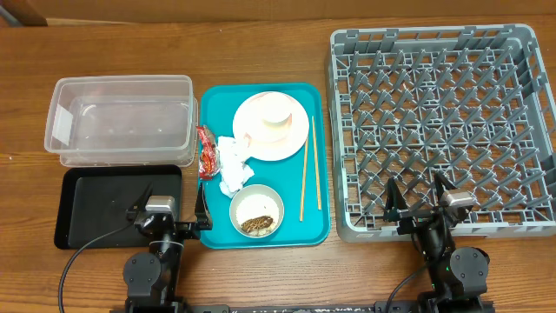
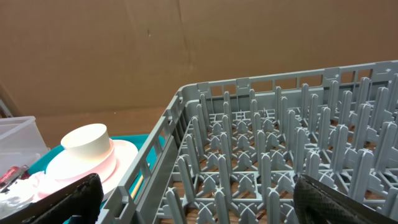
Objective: Sort waste into correct bins and load items into the dishwasher
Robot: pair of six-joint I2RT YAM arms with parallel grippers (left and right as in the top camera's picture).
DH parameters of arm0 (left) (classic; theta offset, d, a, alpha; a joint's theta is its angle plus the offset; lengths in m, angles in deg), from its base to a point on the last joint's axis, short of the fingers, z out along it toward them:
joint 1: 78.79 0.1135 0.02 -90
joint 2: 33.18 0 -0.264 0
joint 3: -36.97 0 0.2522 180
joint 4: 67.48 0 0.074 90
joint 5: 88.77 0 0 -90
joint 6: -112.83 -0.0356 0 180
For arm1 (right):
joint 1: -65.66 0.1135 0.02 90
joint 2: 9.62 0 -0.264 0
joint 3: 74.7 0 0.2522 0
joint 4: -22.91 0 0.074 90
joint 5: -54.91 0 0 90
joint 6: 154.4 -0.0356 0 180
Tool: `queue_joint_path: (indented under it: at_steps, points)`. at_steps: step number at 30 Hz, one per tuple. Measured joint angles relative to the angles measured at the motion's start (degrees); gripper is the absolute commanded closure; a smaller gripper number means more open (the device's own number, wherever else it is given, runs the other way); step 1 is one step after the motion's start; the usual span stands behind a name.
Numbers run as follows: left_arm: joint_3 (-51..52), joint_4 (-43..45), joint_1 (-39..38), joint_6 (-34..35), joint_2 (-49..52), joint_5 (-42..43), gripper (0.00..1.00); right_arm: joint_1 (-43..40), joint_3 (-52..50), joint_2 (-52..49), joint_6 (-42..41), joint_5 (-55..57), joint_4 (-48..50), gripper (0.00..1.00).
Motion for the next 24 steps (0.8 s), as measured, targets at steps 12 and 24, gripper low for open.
queue_joint_path:
  at_steps: [12,24]
  points:
    - [0.0,0.0,0.0,0.0,0.0,0.0,0.00,0.9,0.0,0.0,0.0,0.2,0.0,0.00]
    - [0.0,0.0,0.0,0.0,0.0,0.0,0.00,0.9,0.0,0.0,0.0,0.2,0.0,0.00]
